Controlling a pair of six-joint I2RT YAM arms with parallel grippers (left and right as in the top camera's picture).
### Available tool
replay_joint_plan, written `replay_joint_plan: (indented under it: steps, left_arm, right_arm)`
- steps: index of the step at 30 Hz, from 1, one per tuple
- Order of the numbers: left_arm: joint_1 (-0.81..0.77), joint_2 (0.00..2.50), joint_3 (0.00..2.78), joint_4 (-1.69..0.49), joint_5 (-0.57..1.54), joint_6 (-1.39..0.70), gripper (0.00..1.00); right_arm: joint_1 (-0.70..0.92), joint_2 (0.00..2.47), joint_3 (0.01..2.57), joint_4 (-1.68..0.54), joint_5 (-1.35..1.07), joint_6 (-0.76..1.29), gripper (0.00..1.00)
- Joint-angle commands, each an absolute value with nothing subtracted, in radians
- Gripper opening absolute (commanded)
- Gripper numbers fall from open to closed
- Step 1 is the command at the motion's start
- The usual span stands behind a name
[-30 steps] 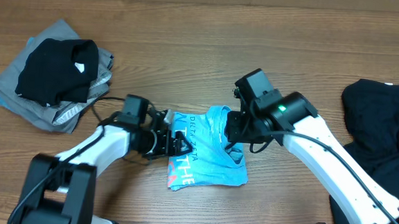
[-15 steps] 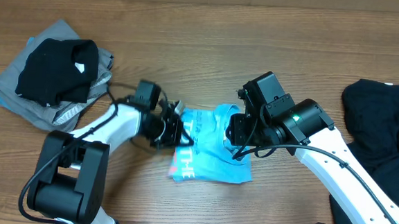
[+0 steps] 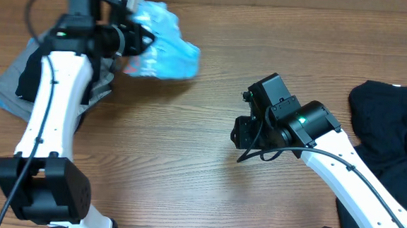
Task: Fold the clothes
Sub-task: 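Carry the folded T-shirt left and place it on the clothes stack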
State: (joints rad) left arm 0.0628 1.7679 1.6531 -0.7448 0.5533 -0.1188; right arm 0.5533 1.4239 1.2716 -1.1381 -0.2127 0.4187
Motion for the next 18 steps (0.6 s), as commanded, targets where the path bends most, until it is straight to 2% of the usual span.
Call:
replay_joint_plan:
  steps: [1,9,15,18]
  left_arm:
    - [0.192,1.781,1.678,-0.669,0.527,-0.094,0.04]
    - [0.407,1.869,1.678,-0.564,0.574,-0.089,0.04]
    - [0.561,1.876,1.679,-0.74,0.441,-0.012,0.04]
    - [0.627,1.875,1.679,-0.79,0.442,-0.02,0.05]
  right_arm:
    - [0.554,1.402,1.285,-1.135,-0.212,0.419,0.41]
    - [0.554,1.402,1.285,-1.153,-0.216,0.446,0.4]
    - [0.554,1.402,1.285,-1.177,-0.215,0.445,0.4]
    - [0.554,1.402,1.285,-1.177,-0.215,0.445,0.4]
